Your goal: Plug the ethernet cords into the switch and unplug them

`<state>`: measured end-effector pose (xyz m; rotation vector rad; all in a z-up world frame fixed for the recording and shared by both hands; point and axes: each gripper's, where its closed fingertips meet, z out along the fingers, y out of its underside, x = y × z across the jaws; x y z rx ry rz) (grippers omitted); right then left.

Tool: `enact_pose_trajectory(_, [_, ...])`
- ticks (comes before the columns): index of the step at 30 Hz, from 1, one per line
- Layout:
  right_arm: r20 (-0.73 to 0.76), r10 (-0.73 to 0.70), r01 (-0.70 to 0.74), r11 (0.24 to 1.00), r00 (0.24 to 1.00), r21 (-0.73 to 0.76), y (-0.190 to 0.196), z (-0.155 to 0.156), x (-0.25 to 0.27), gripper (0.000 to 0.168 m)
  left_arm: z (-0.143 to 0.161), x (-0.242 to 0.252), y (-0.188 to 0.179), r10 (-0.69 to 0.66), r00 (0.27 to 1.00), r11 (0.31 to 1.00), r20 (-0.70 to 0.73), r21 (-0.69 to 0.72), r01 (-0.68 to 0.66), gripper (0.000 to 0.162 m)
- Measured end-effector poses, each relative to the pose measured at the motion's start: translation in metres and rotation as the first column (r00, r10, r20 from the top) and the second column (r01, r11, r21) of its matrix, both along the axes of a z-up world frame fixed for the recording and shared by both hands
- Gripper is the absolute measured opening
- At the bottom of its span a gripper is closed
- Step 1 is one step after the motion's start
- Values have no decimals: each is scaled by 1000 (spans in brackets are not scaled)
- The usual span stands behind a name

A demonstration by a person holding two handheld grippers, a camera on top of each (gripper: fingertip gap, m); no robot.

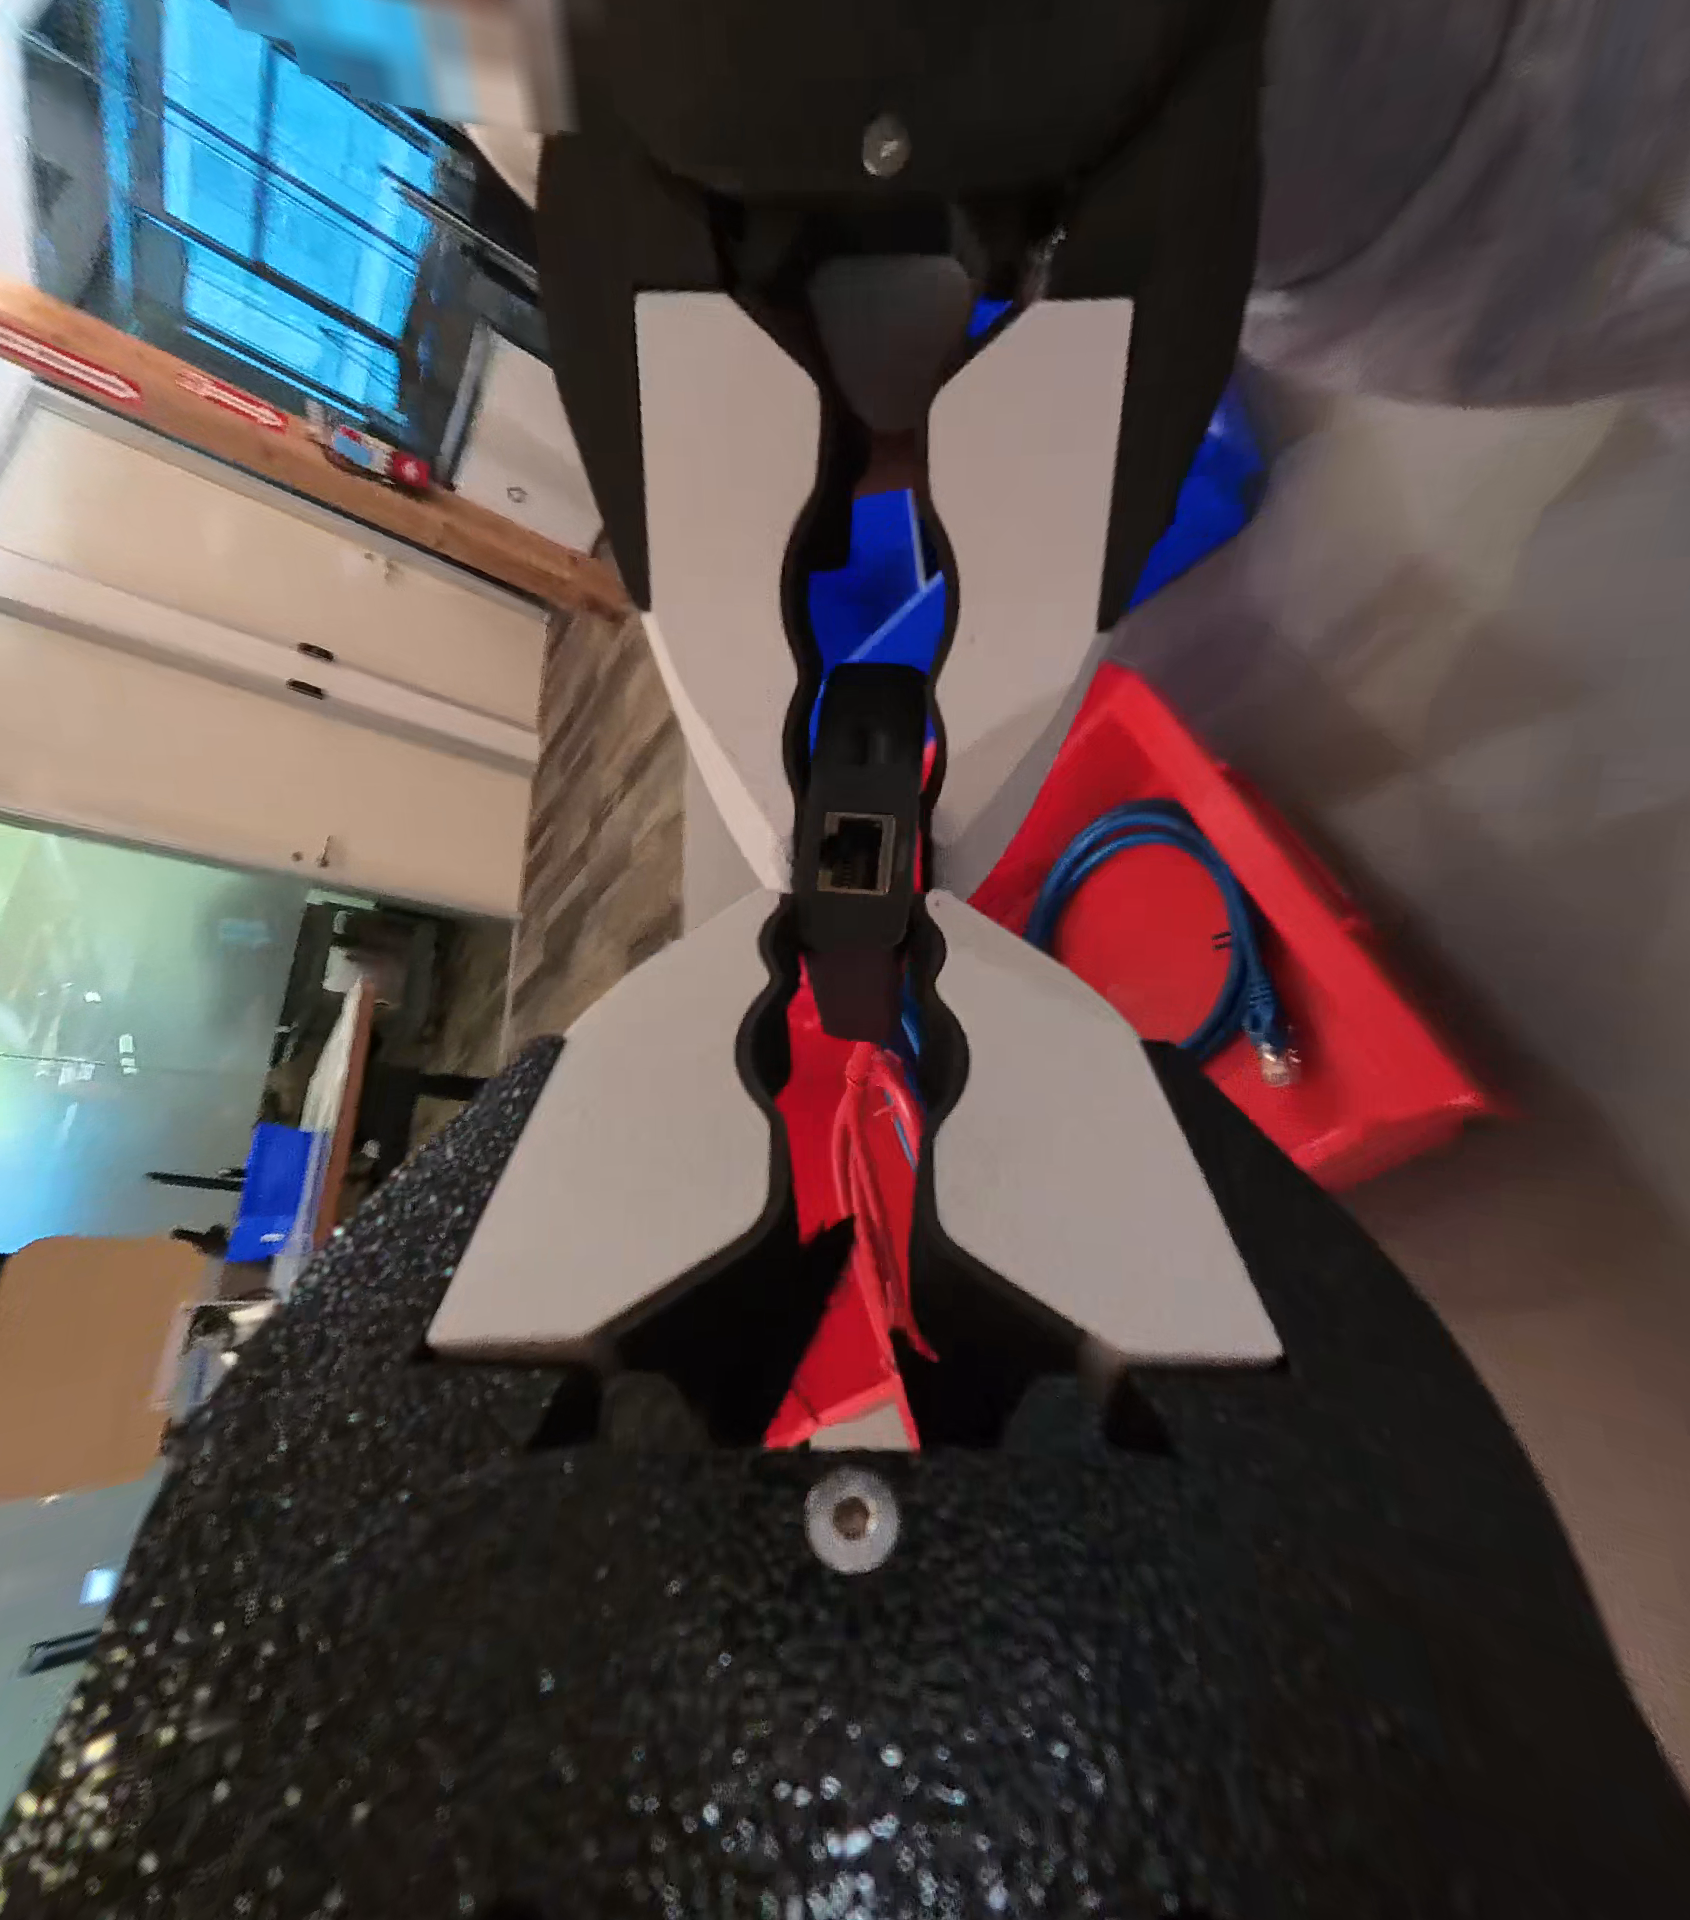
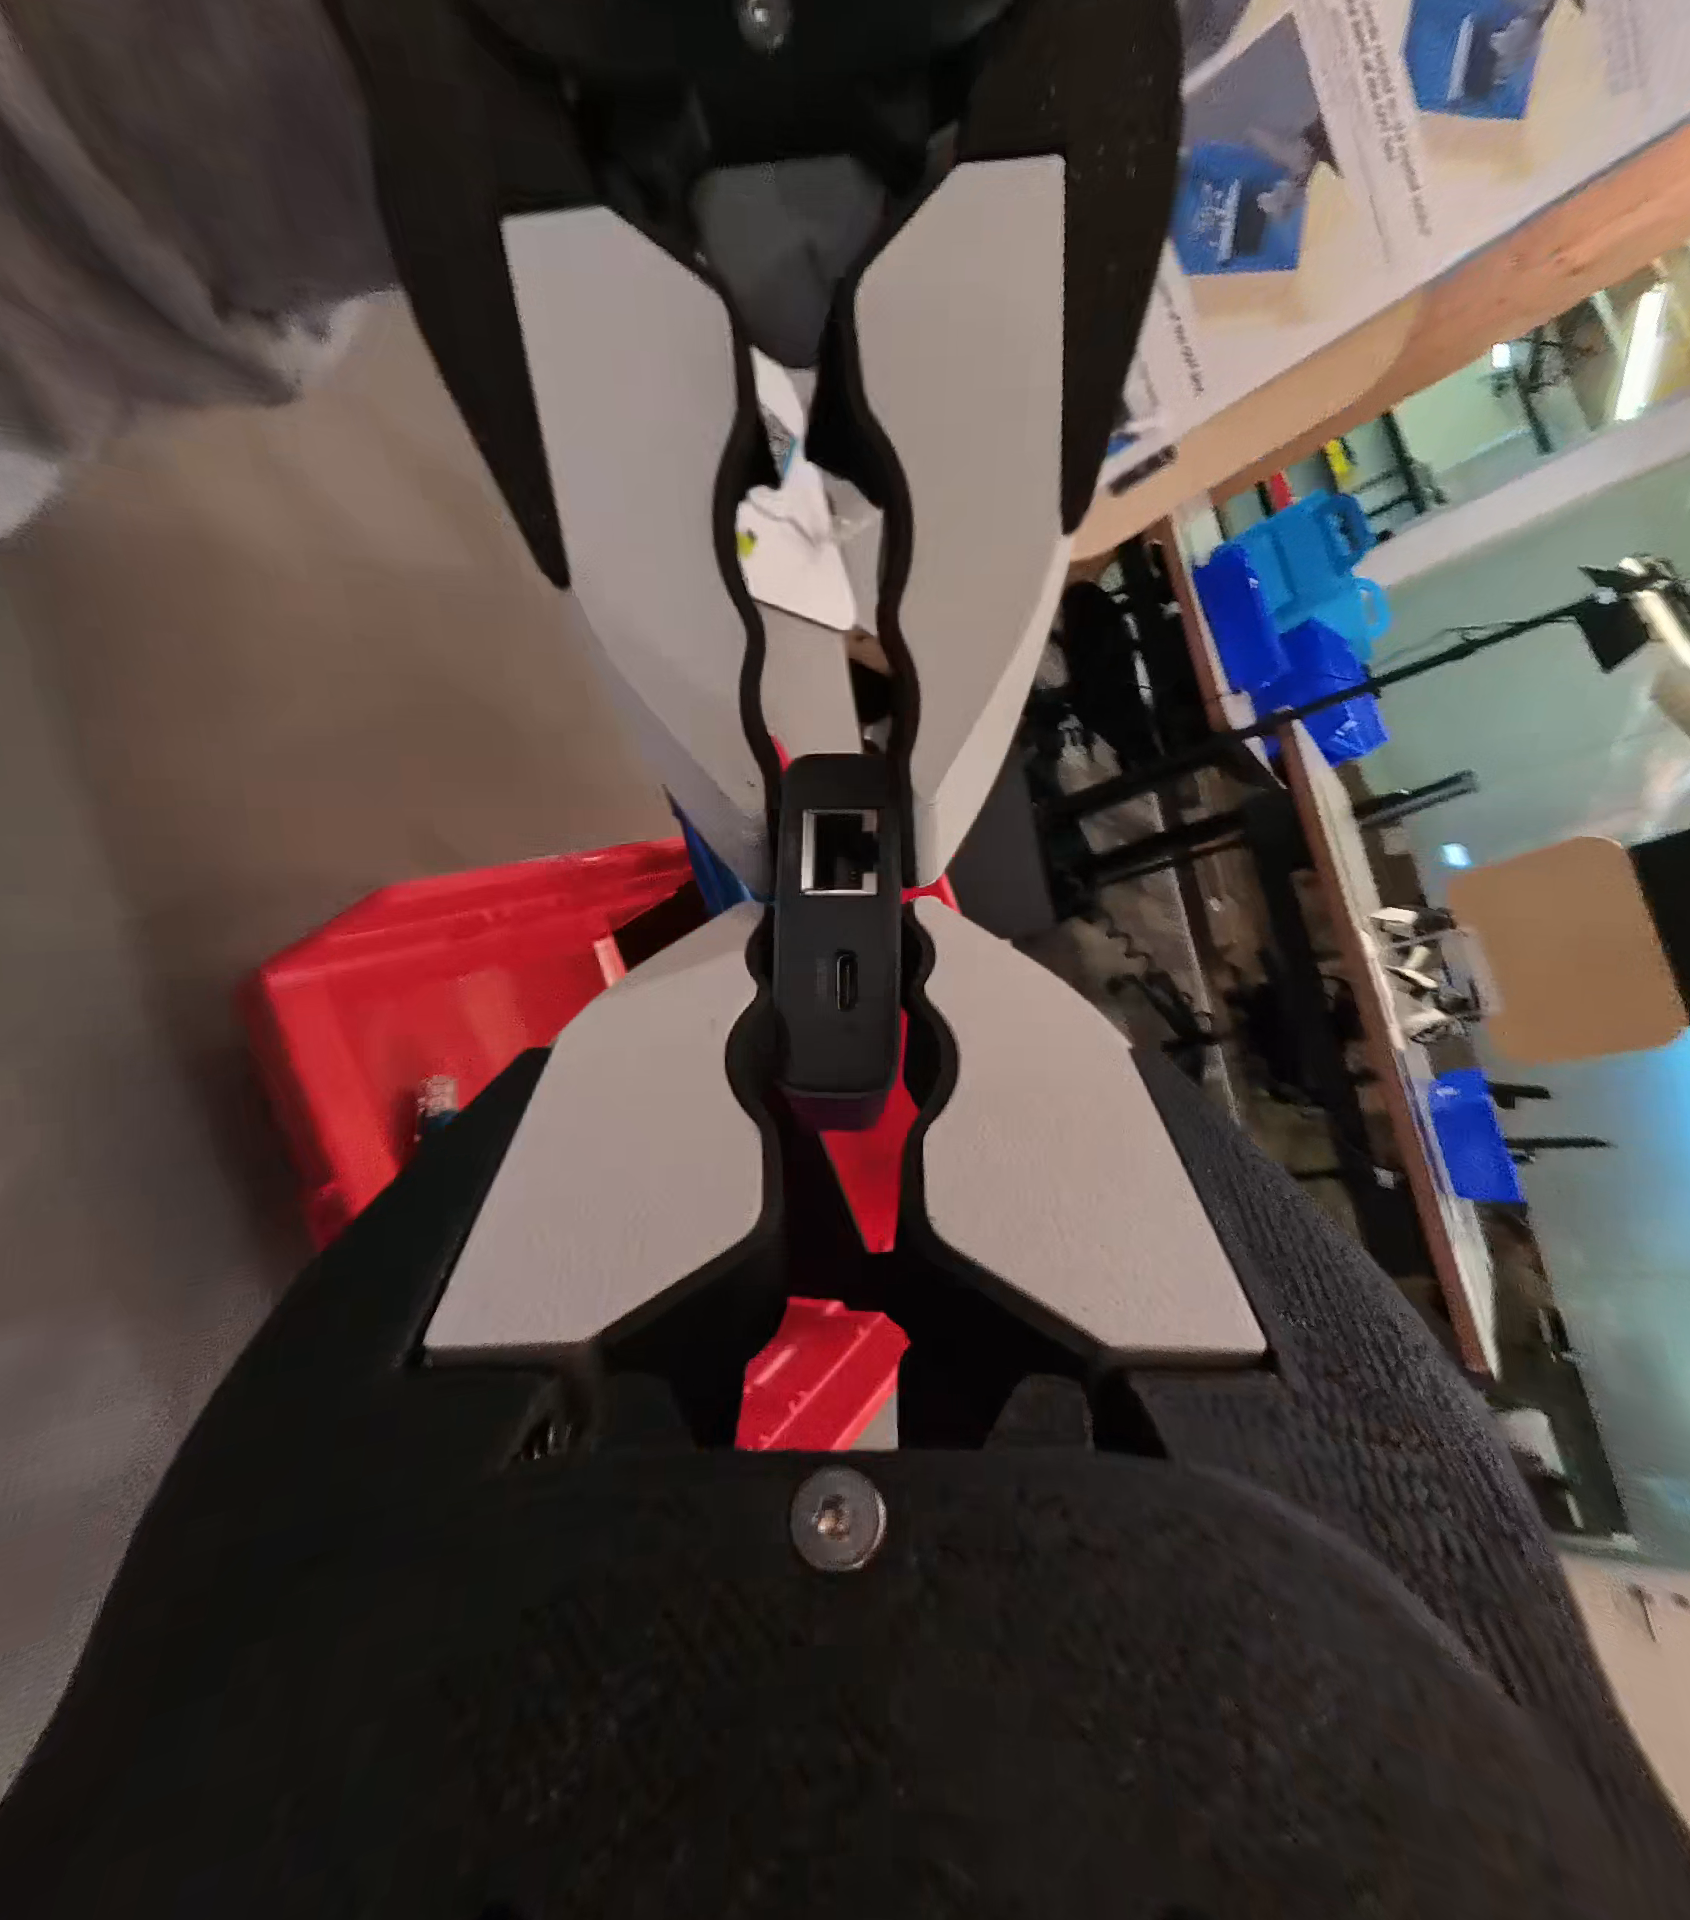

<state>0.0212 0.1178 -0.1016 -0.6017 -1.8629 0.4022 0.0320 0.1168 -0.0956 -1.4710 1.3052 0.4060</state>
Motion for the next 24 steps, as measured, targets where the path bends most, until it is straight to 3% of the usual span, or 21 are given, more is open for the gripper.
enact_pose_trajectory(2, [-37,-10,9,999,999,-50,4,8,-1,21,12,-2,4,2,999,996,44,91,-6,24])
enact_pose_trajectory(6, [-185,32,-79,964,982,-253,21,28,-5,20,32,-15,5,28,988,980,155,188,-57,70])
enact_pose_trajectory(7, [-243,26,-104,943,970,-315,28,36,-6,20,40,-18,5,20,980,975,199,214,-63,74])
enact_pose_trajectory(9, [-379,-19,-154,894,925,-420,43,55,-7,20,58,-22,0,-34,954,957,296,284,-54,72])
enact_pose_trajectory(12, [-532,-92,-231,829,842,-510,62,79,-2,19,78,-21,-12,-162,897,932,411,364,2,54])
enact_pose_trajectory(16, [-585,-169,-267,767,793,-584,75,90,1,19,71,-1,-22,-330,721,944,610,215,250,39])
enact_pose_trajectory(18, [-563,-169,-261,755,809,-602,74,87,-2,19,64,-5,-4,-278,670,958,689,151,243,45])
enact_pose_trajectory(21, [-570,-140,-304,731,810,-611,67,88,-2,19,36,-17,36,-111,739,994,665,59,97,67])
enact_pose_trajectory(24, [-588,-111,-349,711,801,-610,60,93,0,19,-7,-14,58,53,823,989,565,-141,34,86])
